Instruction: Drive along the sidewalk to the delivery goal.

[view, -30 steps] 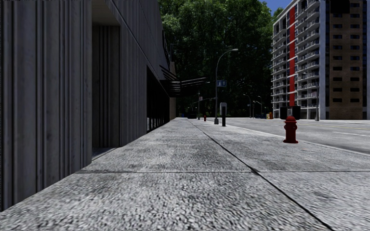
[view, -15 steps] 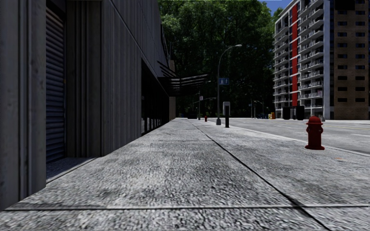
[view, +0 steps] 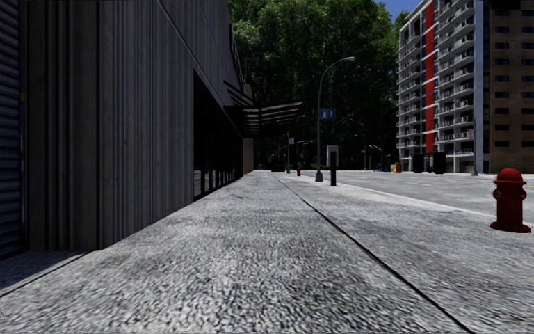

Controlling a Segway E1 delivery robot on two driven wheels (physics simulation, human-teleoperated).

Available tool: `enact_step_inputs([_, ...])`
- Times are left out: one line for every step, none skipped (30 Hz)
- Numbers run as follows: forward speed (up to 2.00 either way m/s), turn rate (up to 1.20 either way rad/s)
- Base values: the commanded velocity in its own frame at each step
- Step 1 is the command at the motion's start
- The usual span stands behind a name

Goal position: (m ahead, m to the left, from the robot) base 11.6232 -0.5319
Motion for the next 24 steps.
enact_step_inputs([2.00, 0.00])
enact_step_inputs([2.00, 0.00])
enact_step_inputs([2.00, 0.00])
enact_step_inputs([2.00, 0.00])
enact_step_inputs([2.00, 0.00])
enact_step_inputs([2.00, 0.00])
enact_step_inputs([2.00, 0.00])
enact_step_inputs([2.00, 0.00])
enact_step_inputs([2.00, 0.00])
enact_step_inputs([2.00, 0.00])
enact_step_inputs([2.00, 0.00])
enact_step_inputs([2.00, 0.00])
enact_step_inputs([2.00, 0.00])
enact_step_inputs([2.00, 0.00])
enact_step_inputs([2.00, 0.00])
enact_step_inputs([2.00, 0.00])
enact_step_inputs([2.00, 0.00])
enact_step_inputs([2.00, 0.00])
enact_step_inputs([2.00, 0.00])
enact_step_inputs([2.00, 0.00])
enact_step_inputs([2.00, 0.00])
enact_step_inputs([2.00, 0.00])
enact_step_inputs([2.00, 0.00])
enact_step_inputs([2.00, 0.00])
